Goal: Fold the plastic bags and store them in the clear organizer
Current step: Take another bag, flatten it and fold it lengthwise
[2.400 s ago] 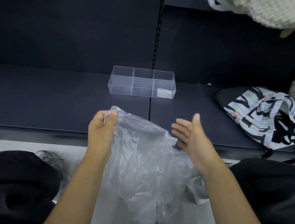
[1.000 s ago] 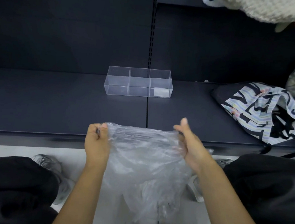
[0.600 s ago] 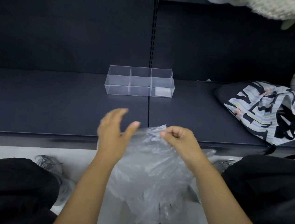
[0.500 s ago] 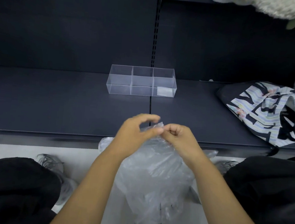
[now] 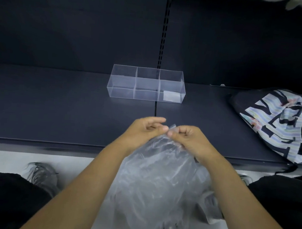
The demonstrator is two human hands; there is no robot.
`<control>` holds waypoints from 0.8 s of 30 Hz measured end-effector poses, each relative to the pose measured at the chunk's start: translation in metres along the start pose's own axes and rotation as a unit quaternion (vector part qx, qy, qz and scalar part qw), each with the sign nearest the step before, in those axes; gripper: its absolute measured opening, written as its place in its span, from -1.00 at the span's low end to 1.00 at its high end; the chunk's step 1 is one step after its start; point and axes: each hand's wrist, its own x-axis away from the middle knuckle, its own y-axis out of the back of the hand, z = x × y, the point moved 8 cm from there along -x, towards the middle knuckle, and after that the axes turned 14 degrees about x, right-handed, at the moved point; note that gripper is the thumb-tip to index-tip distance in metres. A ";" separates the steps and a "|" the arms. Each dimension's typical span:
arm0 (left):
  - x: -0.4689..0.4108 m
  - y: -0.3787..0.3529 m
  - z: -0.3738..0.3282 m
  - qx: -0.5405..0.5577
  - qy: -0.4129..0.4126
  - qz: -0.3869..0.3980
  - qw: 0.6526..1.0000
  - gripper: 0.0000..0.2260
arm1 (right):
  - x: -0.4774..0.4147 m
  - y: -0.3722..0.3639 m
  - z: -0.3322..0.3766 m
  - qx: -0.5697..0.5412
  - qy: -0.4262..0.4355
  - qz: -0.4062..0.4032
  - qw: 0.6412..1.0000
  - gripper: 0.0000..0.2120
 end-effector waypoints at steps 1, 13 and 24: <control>-0.007 -0.003 0.001 0.011 0.002 0.001 1.000 -0.67 | -0.007 -0.002 0.001 0.015 0.004 0.008 1.000 -0.63; -0.066 0.072 0.032 0.107 0.001 -0.236 0.966 -0.89 | -0.091 0.015 -0.025 0.089 -0.041 0.073 0.993 -0.78; -0.098 0.174 0.074 0.058 0.046 -0.349 0.934 -0.87 | -0.119 0.106 -0.092 0.104 -0.092 0.008 0.990 -0.89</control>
